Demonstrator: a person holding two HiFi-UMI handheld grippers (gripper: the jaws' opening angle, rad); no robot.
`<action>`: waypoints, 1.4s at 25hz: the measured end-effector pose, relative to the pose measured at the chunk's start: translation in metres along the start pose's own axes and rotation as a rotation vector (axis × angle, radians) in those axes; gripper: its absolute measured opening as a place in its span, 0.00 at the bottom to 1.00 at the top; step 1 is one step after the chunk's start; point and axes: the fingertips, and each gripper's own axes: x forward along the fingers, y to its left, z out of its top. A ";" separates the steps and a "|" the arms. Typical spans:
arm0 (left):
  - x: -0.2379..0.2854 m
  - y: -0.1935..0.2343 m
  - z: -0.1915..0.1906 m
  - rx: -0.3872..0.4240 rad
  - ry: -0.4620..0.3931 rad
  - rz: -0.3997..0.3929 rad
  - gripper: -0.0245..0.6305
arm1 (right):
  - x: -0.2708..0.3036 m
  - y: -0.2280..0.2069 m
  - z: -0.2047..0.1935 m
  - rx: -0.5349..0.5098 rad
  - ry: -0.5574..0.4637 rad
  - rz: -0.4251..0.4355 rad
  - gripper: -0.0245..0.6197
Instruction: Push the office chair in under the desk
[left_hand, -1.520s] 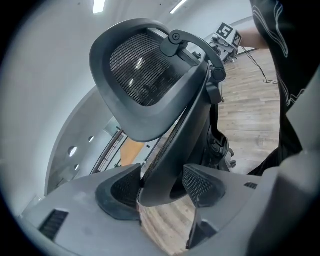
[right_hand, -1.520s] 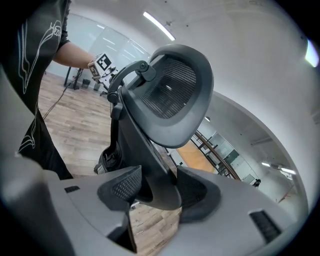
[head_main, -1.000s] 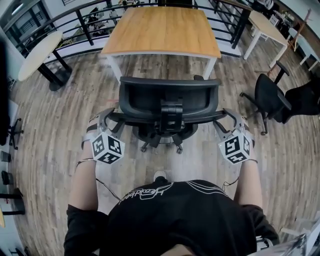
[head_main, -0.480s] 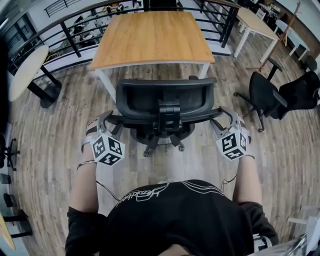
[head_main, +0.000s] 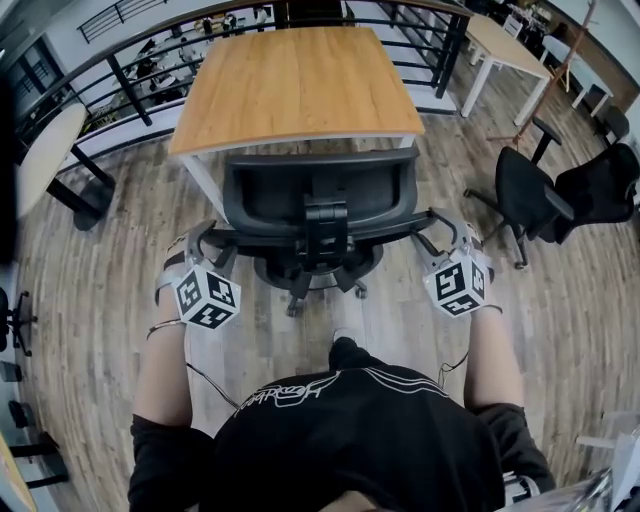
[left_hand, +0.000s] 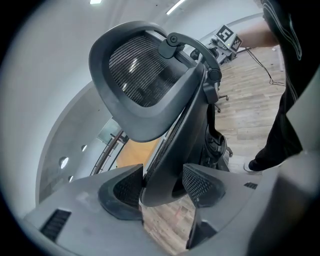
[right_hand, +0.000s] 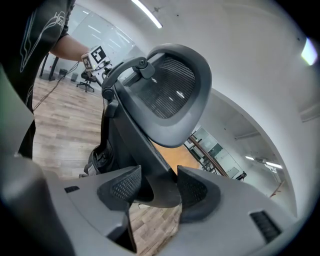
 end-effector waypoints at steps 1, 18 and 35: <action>0.007 0.005 0.002 -0.001 0.004 0.003 0.41 | 0.007 -0.006 0.000 0.000 -0.007 -0.001 0.42; 0.086 0.050 0.020 -0.028 0.083 0.063 0.41 | 0.089 -0.063 -0.005 -0.026 -0.079 0.011 0.42; 0.169 0.108 0.033 0.001 0.116 0.071 0.41 | 0.163 -0.110 -0.002 -0.029 -0.097 -0.025 0.42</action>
